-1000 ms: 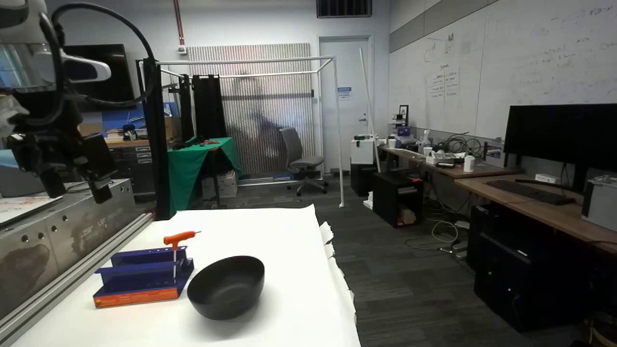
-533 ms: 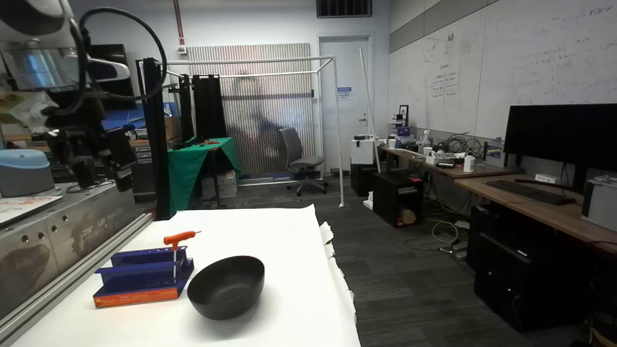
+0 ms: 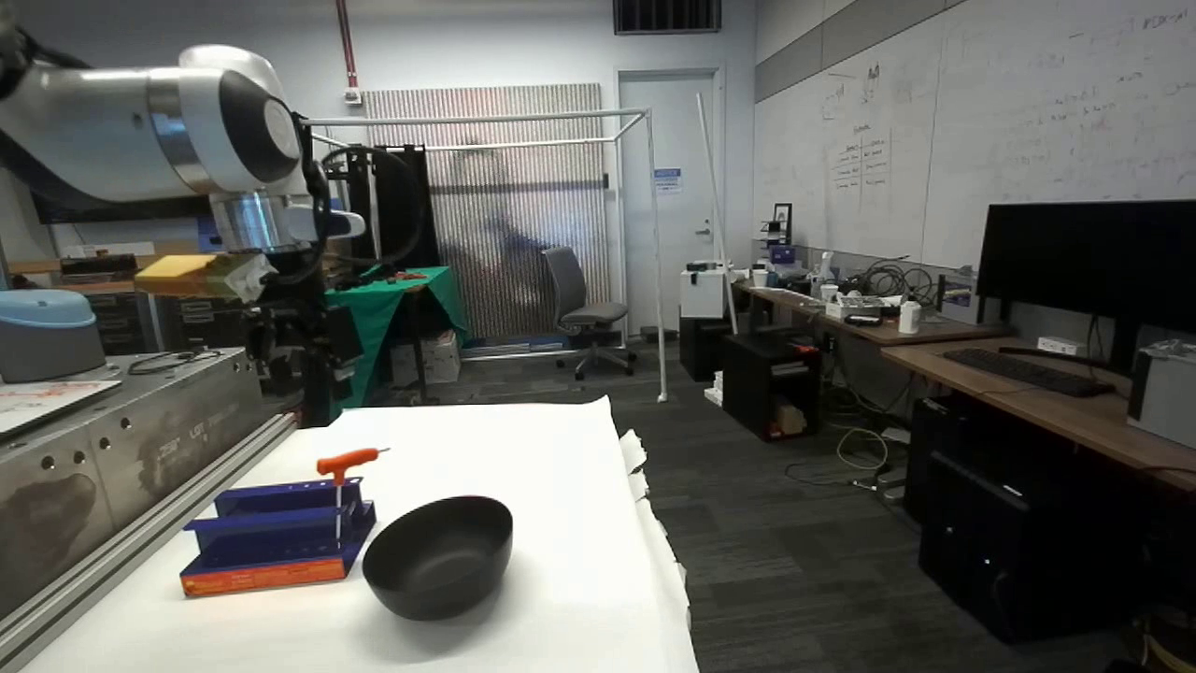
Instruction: Pick up the orange object tool and put it in the bowl
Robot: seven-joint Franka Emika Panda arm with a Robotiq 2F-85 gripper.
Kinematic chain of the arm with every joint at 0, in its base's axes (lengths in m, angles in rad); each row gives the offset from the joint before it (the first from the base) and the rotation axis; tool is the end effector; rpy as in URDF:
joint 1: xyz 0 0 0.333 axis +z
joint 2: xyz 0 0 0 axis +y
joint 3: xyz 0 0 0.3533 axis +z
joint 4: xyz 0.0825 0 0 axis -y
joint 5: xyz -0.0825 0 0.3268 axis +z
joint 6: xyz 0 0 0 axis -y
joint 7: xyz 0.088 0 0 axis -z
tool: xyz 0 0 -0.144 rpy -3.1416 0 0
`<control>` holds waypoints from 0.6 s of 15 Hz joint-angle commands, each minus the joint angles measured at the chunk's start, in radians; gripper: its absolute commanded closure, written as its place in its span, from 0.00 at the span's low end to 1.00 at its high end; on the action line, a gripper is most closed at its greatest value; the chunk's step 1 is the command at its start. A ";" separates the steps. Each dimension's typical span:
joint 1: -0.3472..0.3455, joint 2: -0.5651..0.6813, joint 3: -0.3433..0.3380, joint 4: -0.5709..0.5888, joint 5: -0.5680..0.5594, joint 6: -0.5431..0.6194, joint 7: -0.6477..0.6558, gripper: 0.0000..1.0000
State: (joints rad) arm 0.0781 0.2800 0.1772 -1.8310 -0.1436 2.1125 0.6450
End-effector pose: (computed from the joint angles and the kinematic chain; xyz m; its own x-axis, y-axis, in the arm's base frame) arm 0.5735 0.1301 0.4110 0.9476 -0.3157 0.0486 -0.3181 -0.9463 0.0569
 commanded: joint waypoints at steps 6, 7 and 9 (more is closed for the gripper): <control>0.069 0.382 -0.082 0.444 0.163 -0.261 -0.132 0.00; 0.071 0.407 -0.086 0.474 0.178 -0.281 -0.142 0.00; 0.071 0.449 -0.091 0.526 0.195 -0.323 -0.168 0.26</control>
State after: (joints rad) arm 0.1306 0.6490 0.1115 -1.4399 0.0066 1.8801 0.5266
